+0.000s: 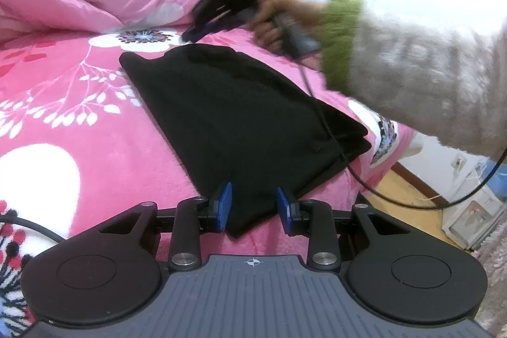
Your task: Fold clothes
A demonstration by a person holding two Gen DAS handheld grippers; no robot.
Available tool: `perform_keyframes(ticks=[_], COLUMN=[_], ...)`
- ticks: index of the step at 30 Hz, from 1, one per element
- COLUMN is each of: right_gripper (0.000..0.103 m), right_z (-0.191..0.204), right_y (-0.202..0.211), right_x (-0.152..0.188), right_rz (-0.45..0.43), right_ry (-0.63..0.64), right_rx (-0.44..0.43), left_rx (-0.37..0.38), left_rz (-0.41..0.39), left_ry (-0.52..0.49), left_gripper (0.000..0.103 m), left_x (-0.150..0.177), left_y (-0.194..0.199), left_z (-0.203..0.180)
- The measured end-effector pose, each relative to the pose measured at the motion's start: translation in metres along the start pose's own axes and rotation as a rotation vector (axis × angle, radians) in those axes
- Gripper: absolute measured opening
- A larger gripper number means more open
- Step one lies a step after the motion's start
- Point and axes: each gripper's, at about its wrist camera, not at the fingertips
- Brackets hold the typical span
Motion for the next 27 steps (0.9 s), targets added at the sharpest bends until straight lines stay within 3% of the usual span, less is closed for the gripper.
perform_keyframes(ticks=[3, 6, 9, 12, 14, 17, 19, 22, 27], right_gripper=[0.015, 0.027, 0.028, 0.029, 0.029, 0.029, 0.032, 0.032, 0.032], right_z=[-0.023, -0.037, -0.054, -0.073, -0.074, -0.052, -0.029, -0.009, -0.036], right_y=[0.044, 0.076, 0.082, 0.086, 0.102, 0.124, 0.127, 0.116, 0.115], right_x=[0.02, 0.055, 0.087, 0.101, 0.103, 0.095, 0.094, 0.104, 0.133], right_rz=[-0.057, -0.059, -0.002, 0.047, -0.006, -0.093, -0.127, -0.112, -0.075], right_ry=[-0.097, -0.173, -0.211, -0.252, -0.273, -0.174, -0.068, 0.032, -0.06], right_rx=[-0.079, -0.143, -0.081, 0.124, 0.131, 0.034, -0.078, -0.176, -0.031], left_rx=[0.005, -0.003, -0.049, -0.095, -0.125, -0.171, -0.252, -0.377, -0.441], left_rz=[0.003, 0.017, 0.026, 0.035, 0.04, 0.049, 0.081, 0.132, 0.175], left_ry=[0.035, 0.07, 0.094, 0.118, 0.134, 0.158, 0.184, 0.216, 0.191], left_gripper=[0.031, 0.031, 0.031, 0.034, 0.039, 0.042, 0.045, 0.048, 0.051], left_x=[-0.003, -0.012, -0.031, -0.05, -0.062, -0.081, -0.093, -0.107, -0.104], left_y=[0.001, 0.004, 0.004, 0.003, 0.003, 0.003, -0.013, -0.04, -0.057], left_z=[0.003, 0.003, 0.002, 0.0, -0.001, -0.003, -0.002, -0.002, -0.015])
Point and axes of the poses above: each gripper's, at about its wrist camera, not at the fingertips, and y roughly against the way its jaws point, z to its left, x to its underside, and after that the axes turned 14 degrees about y, right-handed
